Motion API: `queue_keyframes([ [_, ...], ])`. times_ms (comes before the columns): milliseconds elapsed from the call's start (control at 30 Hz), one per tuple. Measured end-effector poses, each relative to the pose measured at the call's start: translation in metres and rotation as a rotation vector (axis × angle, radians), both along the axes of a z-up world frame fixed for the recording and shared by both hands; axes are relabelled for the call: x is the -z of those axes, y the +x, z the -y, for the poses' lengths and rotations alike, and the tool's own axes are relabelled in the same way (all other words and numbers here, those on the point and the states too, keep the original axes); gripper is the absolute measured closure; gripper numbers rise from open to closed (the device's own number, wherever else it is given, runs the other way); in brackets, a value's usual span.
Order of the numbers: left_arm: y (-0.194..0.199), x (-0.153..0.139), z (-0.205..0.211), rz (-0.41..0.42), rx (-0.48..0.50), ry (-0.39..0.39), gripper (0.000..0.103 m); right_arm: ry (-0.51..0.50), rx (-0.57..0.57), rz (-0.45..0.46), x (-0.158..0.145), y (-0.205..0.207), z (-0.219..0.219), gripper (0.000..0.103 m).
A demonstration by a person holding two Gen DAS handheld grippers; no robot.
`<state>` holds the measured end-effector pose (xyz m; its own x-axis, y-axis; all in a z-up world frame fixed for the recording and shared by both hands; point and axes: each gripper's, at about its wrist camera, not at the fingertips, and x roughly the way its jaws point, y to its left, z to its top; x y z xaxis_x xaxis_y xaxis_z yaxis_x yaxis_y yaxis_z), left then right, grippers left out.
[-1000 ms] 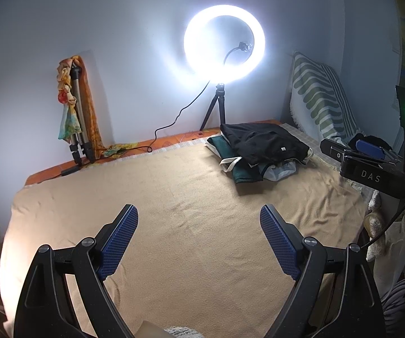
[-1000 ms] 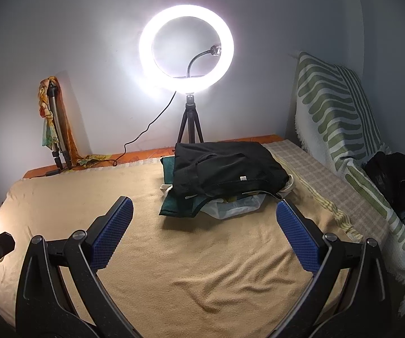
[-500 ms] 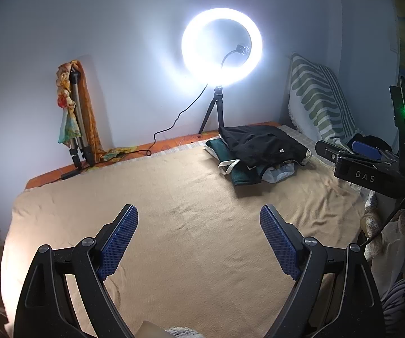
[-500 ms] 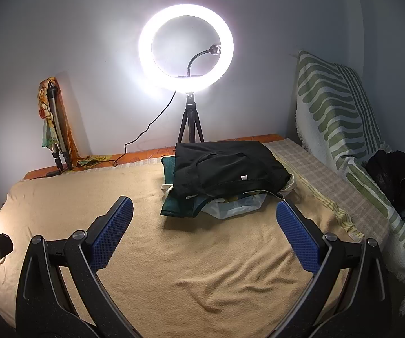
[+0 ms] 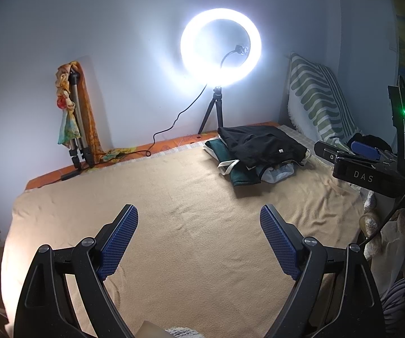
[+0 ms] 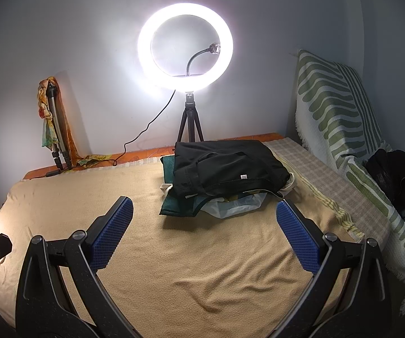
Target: Fold small clothes
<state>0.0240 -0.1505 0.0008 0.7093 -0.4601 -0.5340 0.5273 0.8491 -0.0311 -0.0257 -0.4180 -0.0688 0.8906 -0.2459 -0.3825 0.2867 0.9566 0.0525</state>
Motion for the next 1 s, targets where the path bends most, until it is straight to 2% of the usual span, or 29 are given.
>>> queue_keyframes([
  [1000, 0.0015, -0.0007, 0.0006, -0.001, 0.001, 0.009, 0.015, 0.004, 0.003, -0.002, -0.0002, 0.0000, -0.0008, 0.000],
])
